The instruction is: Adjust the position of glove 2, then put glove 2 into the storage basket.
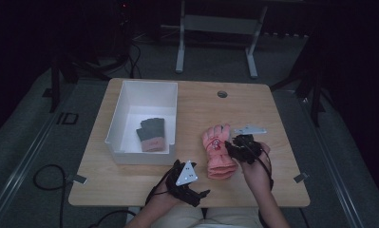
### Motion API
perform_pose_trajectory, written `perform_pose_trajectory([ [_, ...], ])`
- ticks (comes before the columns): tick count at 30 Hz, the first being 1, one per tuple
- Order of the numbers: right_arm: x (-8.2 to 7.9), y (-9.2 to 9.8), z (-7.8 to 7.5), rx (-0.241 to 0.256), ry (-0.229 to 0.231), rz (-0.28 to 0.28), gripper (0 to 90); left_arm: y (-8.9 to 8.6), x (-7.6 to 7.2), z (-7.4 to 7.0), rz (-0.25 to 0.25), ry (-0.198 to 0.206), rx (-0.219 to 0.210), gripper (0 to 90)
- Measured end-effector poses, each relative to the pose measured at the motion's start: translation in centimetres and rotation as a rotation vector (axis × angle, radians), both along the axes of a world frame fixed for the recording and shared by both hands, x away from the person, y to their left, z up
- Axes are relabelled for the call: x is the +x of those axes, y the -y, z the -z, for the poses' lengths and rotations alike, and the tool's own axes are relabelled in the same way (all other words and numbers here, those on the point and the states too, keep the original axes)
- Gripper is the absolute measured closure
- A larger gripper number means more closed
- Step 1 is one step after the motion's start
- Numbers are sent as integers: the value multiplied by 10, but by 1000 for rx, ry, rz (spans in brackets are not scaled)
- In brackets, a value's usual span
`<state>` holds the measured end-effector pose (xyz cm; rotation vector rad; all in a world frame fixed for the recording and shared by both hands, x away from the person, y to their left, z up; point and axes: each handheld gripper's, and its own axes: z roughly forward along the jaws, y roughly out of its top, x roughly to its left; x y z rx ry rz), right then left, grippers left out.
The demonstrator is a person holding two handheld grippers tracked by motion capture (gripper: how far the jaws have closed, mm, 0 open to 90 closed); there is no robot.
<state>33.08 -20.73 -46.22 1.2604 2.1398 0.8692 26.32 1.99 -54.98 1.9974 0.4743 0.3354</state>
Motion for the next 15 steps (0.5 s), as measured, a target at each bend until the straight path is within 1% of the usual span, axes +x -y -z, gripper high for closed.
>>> perform_pose_trajectory([
  [1,-4,14,-4,-5,53,-72,681,0,1,-4,-3,3,-16,12],
  [3,-4,21,-3,-24,59,-81,693,0,4,-9,-12,12,-17,12],
  [4,-4,25,-2,-24,58,-96,693,0,6,-11,-10,10,-23,12],
  [7,-7,35,1,-26,69,-129,692,2,13,-19,-6,-16,-61,21],
  [8,-7,35,1,-26,69,-129,692,2,13,-19,-6,-16,-61,29],
  [9,-7,43,2,-18,65,-127,692,6,18,-26,-17,-23,-66,29],
  [13,-6,54,2,7,63,-118,692,18,33,-39,-43,-56,-82,47],
  [14,-6,55,2,13,64,-118,693,18,33,-39,-43,-56,-82,51],
  [15,-6,57,2,19,69,-121,698,23,40,-47,-54,-52,-75,52],
])
